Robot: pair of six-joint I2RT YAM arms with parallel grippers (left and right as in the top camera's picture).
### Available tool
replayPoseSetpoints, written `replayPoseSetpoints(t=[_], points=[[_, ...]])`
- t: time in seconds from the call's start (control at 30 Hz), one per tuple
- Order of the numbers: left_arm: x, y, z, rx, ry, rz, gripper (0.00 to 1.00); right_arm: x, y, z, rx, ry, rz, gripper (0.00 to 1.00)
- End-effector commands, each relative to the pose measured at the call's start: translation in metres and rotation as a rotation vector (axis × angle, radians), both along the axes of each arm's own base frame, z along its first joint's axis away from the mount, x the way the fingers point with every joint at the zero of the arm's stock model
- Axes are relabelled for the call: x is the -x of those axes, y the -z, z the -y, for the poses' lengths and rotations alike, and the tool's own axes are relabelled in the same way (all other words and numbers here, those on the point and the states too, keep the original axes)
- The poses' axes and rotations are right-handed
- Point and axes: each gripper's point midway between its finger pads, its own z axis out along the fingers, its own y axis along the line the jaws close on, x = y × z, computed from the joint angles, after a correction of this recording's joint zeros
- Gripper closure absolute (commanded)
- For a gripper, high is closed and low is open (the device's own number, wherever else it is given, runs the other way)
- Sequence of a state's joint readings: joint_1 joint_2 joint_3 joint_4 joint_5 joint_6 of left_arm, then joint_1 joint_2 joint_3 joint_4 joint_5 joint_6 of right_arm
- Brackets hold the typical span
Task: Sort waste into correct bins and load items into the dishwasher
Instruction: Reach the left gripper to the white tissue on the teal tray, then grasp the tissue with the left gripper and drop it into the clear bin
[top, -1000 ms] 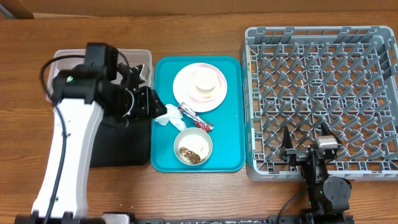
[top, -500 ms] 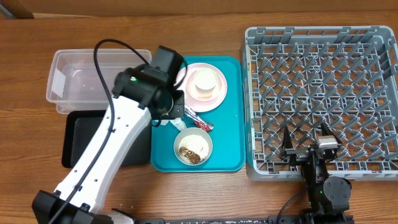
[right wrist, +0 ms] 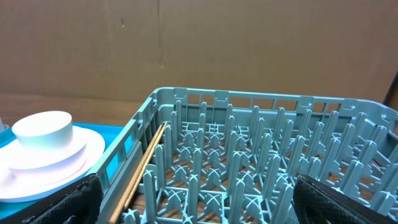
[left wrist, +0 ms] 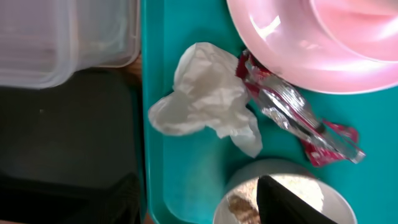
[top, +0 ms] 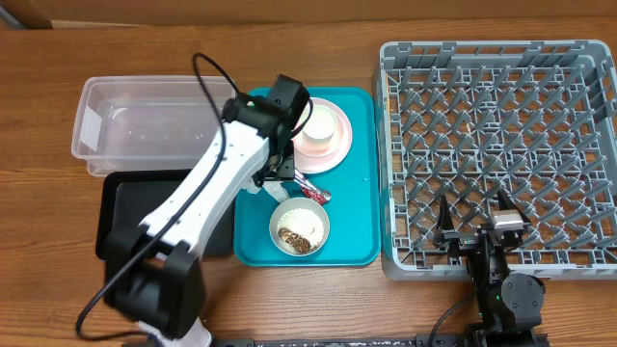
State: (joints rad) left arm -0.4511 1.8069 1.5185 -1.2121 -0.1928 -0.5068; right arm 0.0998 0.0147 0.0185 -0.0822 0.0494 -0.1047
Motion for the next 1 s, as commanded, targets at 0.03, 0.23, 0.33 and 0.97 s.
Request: replayPoseSetpoints(t=[0.03,0.23,0.33,0.97], points=[[-0.01,0.028,0.002,-0.048,0.032,-0.051,0.34,0.0,0.001,-0.002,0.0,-0.008,0.006,0.0],[-0.012,0.063,0.003,-0.086,0.108,-0.132,0.34,0.0,0.001,-0.002,0.0,-0.008,0.006,0.0],[-0.014,0.078,0.004,-0.093,0.13,-0.156,0.34,0.0,0.001,-0.002,0.0,-0.008,0.006,0.0],[-0.003,0.1,0.007,-0.078,0.146,-0.245,0.92,0.0,0.001,-0.002,0.0,-0.008,0.006,0.0]])
